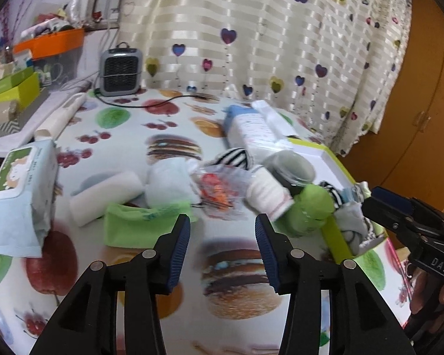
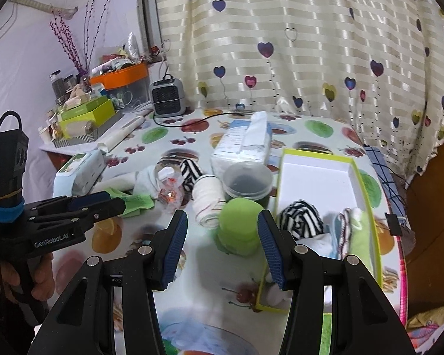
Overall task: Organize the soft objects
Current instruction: 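Move both open grippers back over the pile of soft items, then grasp the lime-green cloth with the left gripper while the right grasps the clear bag of orange items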
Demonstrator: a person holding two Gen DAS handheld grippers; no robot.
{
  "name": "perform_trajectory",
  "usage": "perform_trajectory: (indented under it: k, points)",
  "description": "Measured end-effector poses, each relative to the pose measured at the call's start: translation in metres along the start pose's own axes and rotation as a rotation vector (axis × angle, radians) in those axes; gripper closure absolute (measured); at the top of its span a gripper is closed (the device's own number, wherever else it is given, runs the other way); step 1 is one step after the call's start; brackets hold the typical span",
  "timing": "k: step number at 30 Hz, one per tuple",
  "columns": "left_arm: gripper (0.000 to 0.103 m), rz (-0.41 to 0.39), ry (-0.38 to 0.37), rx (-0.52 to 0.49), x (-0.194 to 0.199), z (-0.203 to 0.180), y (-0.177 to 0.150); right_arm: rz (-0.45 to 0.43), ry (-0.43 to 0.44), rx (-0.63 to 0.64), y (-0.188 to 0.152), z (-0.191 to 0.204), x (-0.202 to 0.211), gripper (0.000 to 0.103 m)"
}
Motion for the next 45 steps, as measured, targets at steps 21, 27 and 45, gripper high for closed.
perform_trajectory:
  k: [21,27,45]
  points:
    - [0.049,0.074,0.144,0.064,-0.054,0.066,0.000,0.119,0.081,0.059,0.011,0.030,-0.075,0.052]
    - [0.048,0.094,0.145,0.071,-0.067,0.073,0.000,0.162,0.110,0.080,0.015,0.040,-0.106,0.052]
    - [0.046,0.113,0.127,0.092,-0.079,0.078,-0.004,0.246,0.108,0.093,0.017,0.043,-0.158,0.076]
Point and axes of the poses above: each gripper's, at about its wrist camera, not at the fingertips, and x roughly against the way its jaws point, z to its left, y to its top, the point moved 5 cm from there along -x, roughly the way its jaws point, and after that the axes turned 10 degrees about y, right-handed, at the moved point
